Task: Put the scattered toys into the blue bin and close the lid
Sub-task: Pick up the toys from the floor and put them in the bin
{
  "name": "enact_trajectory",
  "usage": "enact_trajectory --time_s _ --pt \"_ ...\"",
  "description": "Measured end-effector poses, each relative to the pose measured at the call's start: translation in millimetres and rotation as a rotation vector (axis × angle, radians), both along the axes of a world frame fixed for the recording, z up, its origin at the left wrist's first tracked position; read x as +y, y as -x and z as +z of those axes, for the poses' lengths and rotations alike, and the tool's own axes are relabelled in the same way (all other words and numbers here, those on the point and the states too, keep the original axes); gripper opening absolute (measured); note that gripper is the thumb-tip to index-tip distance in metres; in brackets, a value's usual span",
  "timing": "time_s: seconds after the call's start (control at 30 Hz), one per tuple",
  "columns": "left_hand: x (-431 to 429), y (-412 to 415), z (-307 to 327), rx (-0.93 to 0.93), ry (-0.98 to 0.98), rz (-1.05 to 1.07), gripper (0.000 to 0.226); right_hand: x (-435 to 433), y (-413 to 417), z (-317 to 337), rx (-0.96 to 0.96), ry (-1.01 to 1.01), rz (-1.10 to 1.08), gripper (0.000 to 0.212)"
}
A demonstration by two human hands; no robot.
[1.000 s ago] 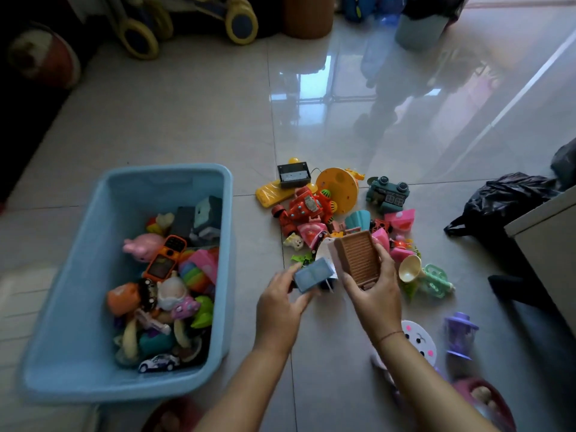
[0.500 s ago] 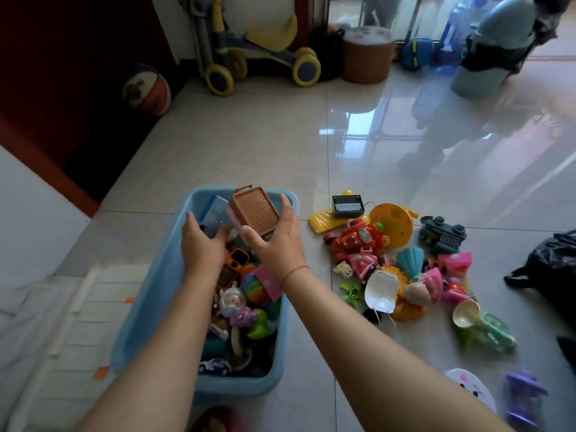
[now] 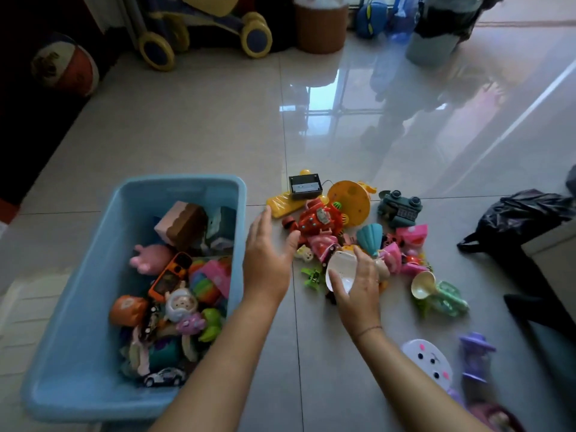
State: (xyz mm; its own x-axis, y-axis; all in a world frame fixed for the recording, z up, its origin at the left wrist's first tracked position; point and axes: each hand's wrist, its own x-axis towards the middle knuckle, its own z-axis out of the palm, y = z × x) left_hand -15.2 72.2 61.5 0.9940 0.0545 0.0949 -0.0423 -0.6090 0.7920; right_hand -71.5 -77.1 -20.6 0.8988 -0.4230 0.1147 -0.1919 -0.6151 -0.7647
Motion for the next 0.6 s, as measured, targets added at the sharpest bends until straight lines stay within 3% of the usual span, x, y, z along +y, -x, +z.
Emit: enact_trajectory --time_s 0.3,0.43,0.6 --pt "-94 23 -124 0.363 -0.197 -0.205 0.089 -89 -6 -61 0.232 0.147 -0.077 0.072" --pt "-107 24 -148 0.460 -0.213 -0.213 0.099 -95 -12 -83 0.320 0.085 -0.045 0.072" --pt "-125 21 -158 0.455 -0.239 -0.189 0.092 -94 -12 -96 0.348 -0.022 -0.033 0.067"
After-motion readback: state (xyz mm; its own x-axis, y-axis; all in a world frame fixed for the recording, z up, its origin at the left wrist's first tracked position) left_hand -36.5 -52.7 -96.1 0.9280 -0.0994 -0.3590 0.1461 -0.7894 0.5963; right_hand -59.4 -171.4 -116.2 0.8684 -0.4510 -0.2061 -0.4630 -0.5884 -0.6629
